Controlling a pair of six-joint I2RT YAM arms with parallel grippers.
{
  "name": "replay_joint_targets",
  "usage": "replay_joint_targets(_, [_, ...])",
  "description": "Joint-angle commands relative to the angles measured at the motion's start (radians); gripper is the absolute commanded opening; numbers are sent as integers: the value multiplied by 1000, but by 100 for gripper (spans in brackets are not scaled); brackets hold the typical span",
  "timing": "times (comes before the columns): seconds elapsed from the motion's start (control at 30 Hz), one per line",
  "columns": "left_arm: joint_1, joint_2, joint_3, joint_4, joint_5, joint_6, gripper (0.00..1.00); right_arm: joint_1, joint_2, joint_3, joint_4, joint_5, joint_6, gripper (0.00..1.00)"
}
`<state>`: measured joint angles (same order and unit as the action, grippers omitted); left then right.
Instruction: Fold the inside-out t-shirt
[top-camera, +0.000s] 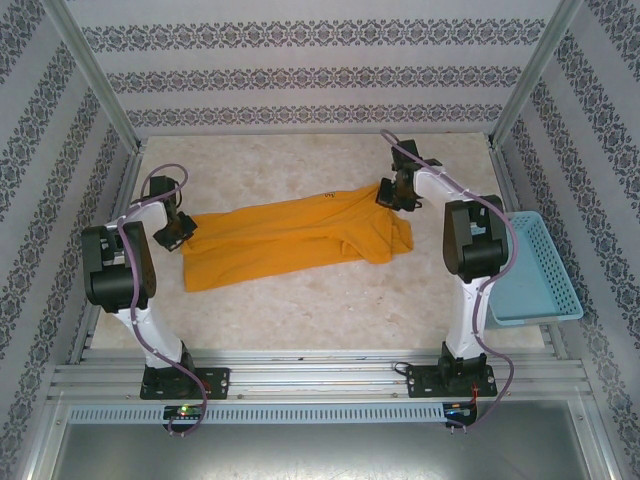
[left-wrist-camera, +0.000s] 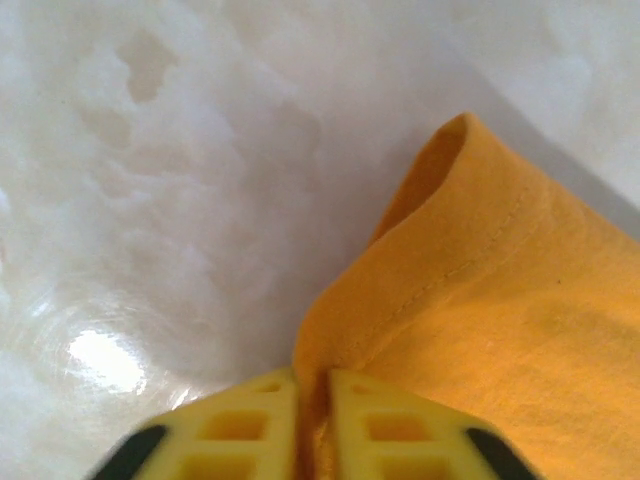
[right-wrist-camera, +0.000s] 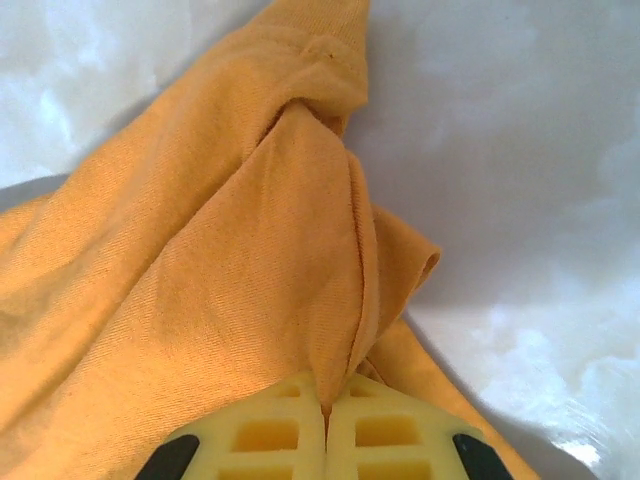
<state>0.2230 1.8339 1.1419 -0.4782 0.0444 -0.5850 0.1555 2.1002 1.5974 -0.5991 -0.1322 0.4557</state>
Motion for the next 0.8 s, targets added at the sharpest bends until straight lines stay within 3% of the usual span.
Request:
replay_joint_targets(0.0, [22,10,32,7,19,10,0,6,-69,52,-45,69,-31,0])
replay_joint_targets(0.37, [35,0,48,49,61,17,0,-21,-1,177,-76,77,-37,1])
replay_joint_targets(0.47, [35,31,70,28,85,24,0,-32,67,242,-99,58,-43,20])
replay_joint_targets(0.5, [35,35,74,18,91,27,5,-38,80,252,-109,61,-48,33])
replay_joint_targets(0.63, [33,9,58,-8,107,28,34,-51,19,156,-62,36,-68,66])
replay_joint_targets(0.77, [16,-19,35,-10,114,30,49,-34,-37,57,-26,20,-102,84])
